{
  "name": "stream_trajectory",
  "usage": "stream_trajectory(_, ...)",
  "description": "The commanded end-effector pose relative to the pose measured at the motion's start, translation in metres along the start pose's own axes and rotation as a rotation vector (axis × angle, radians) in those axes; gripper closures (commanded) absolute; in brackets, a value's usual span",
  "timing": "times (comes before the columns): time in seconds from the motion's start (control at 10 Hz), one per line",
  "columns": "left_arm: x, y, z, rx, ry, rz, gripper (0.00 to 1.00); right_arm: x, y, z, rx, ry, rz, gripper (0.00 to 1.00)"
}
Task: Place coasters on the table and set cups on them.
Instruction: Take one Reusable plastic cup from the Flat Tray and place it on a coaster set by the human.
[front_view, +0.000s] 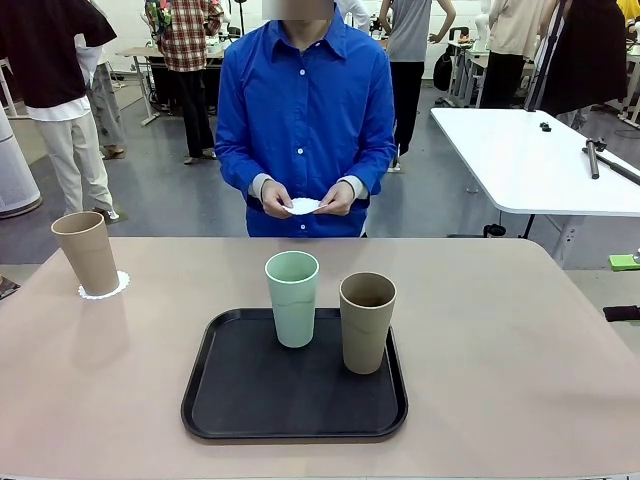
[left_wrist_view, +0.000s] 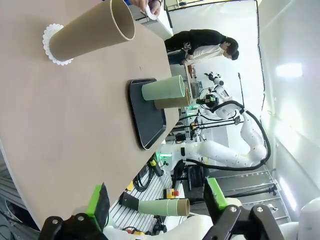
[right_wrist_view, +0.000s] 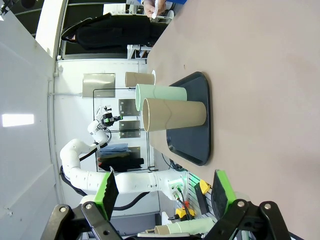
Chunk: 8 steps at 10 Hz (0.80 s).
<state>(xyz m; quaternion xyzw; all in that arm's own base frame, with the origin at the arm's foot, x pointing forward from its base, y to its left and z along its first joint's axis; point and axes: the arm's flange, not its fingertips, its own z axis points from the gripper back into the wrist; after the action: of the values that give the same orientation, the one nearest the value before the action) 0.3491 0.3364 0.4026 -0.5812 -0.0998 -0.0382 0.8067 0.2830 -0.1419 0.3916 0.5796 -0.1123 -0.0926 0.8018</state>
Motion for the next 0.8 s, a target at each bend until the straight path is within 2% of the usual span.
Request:
stream_trajectory(0.0, -0.001, -0.0068, 0.0032, 0.0, -0.026, -0.012, 0.0, 0.0013, 0.0006, -0.0002, 0.02, -0.004, 0.01, 0.0)
stream_trajectory(0.7, -0.0013, -0.0005, 0.0018, 0.001, -0.005, -0.001, 0.0, 0.0013, 0.0006, -0.0002, 0.02, -0.004, 0.01, 0.0)
